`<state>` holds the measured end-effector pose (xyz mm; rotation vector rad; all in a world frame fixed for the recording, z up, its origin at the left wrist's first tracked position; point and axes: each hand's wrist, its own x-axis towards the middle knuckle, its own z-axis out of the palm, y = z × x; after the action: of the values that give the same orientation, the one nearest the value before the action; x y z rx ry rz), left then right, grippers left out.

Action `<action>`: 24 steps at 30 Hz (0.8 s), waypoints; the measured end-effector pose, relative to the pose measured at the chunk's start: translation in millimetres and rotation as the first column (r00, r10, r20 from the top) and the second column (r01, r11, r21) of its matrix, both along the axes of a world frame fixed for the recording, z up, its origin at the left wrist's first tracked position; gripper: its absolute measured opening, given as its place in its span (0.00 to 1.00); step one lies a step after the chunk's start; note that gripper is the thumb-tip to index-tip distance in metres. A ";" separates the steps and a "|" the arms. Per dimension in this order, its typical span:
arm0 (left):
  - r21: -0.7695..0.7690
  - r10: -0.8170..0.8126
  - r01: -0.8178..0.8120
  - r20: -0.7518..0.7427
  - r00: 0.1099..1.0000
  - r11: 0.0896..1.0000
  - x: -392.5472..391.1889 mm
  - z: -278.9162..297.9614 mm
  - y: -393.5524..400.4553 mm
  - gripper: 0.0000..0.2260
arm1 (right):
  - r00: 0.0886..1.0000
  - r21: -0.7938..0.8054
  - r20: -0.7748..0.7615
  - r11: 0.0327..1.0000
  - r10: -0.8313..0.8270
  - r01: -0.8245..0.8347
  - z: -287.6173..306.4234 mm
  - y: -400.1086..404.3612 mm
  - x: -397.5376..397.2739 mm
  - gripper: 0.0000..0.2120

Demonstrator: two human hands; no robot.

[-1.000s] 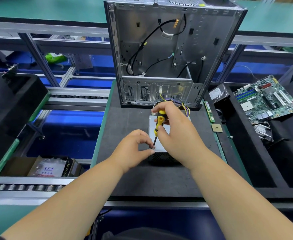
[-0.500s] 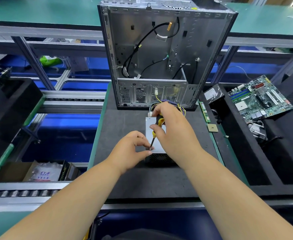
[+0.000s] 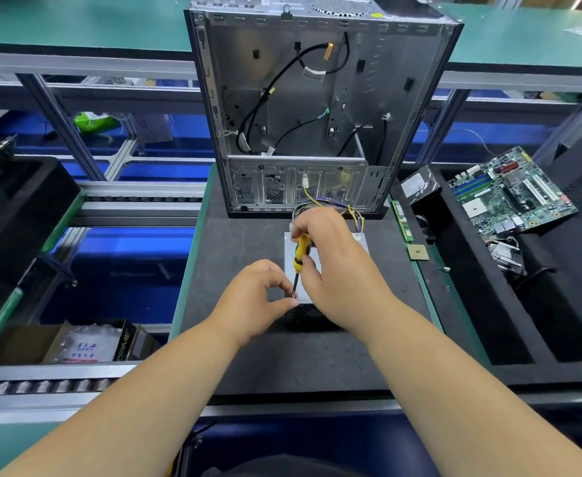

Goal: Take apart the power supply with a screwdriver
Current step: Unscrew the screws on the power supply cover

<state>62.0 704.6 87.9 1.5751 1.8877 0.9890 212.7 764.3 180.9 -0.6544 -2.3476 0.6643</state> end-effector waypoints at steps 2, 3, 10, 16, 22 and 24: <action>-0.010 -0.006 0.006 0.000 1.000 1.000 0.1 -1.8 0.1 0.05 | 1.000 0.039 -0.001 0.999 -0.006 0.006 0.7 -0.6 -0.1 0.13; -0.008 -0.006 0.006 0.008 1.000 1.000 0.3 -2.4 0.0 0.05 | 1.000 0.067 -0.006 0.997 -0.025 0.026 1.1 0.0 -0.4 0.11; 0.019 0.015 -0.016 0.064 0.998 1.000 0.6 -2.9 -1.7 0.13 | 0.994 0.055 -0.005 0.993 -0.108 0.108 6.0 7.4 -5.3 0.08; 0.035 0.036 -0.036 -0.025 0.999 0.999 -3.4 -2.5 -4.1 0.05 | 0.998 -0.194 -0.008 0.979 -0.068 0.066 4.0 4.5 -2.9 0.18; 0.026 0.045 -0.045 0.001 0.999 0.999 -2.4 -1.4 -3.8 0.06 | 0.993 -0.073 0.003 0.990 -0.119 0.119 3.3 6.9 -5.0 0.11; 0.018 0.052 -0.052 0.012 0.999 0.998 -1.7 -0.4 -3.5 0.07 | 0.992 -0.086 0.025 0.989 -0.121 0.123 4.5 9.3 -6.4 0.11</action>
<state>60.3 701.1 87.5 1.5343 1.9255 1.0379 206.3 773.6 185.5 -0.8401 -2.2852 0.7109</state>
